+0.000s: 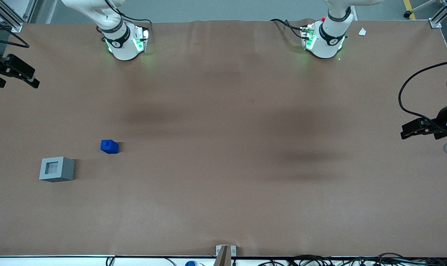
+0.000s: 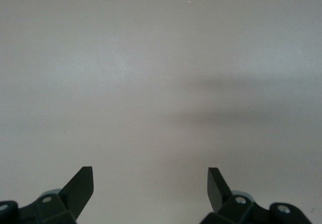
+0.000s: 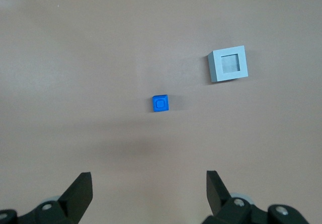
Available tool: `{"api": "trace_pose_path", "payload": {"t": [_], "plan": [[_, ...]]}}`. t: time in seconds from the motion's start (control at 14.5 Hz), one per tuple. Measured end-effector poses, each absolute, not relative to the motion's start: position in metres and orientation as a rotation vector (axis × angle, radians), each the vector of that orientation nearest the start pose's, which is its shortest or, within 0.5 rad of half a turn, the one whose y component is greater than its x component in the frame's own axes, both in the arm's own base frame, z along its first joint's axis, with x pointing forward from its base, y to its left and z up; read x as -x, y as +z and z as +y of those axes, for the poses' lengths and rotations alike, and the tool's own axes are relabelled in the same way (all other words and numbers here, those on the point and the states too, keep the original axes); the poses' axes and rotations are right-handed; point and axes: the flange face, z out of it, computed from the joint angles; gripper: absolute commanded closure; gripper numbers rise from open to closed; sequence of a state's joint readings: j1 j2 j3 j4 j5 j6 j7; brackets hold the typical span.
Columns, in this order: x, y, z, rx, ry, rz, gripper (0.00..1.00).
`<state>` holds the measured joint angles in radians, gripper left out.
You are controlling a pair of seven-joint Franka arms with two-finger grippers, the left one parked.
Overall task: Insert blue part into gray base with right arm
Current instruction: 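Move the open right gripper down toward the small blue block, then close the right gripper on the blue block and lift it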
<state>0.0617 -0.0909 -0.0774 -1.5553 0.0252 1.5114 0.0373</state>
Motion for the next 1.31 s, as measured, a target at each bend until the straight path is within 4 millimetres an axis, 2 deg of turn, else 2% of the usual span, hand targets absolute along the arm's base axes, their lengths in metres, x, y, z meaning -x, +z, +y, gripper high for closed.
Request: {"api": "trace_pose_path", "payload": {"t": [0.28, 0.41, 0.48, 0.55, 0.69, 0.83, 1.03, 1.1, 1.31], "plan": [[-0.523, 0.667, -0.007, 3.109, -0.037, 0.089, 0.00], [-0.534, 0.649, -0.006, 3.112, 0.018, 0.091, 0.00], [-0.543, 0.632, -0.005, 3.114, 0.058, 0.093, 0.00], [-0.555, 0.609, -0.005, 3.116, 0.086, 0.096, 0.00], [-0.579, 0.549, -0.005, 3.121, 0.093, 0.103, 0.00], [-0.590, 0.489, -0.006, 3.126, 0.074, 0.109, 0.00], [-0.586, 0.412, -0.004, 3.130, 0.047, 0.109, 0.03], [-0.582, 0.389, -0.002, 3.132, 0.038, 0.105, 0.07], [-0.567, 0.328, 0.004, 3.138, 0.029, 0.085, 0.12]]}}
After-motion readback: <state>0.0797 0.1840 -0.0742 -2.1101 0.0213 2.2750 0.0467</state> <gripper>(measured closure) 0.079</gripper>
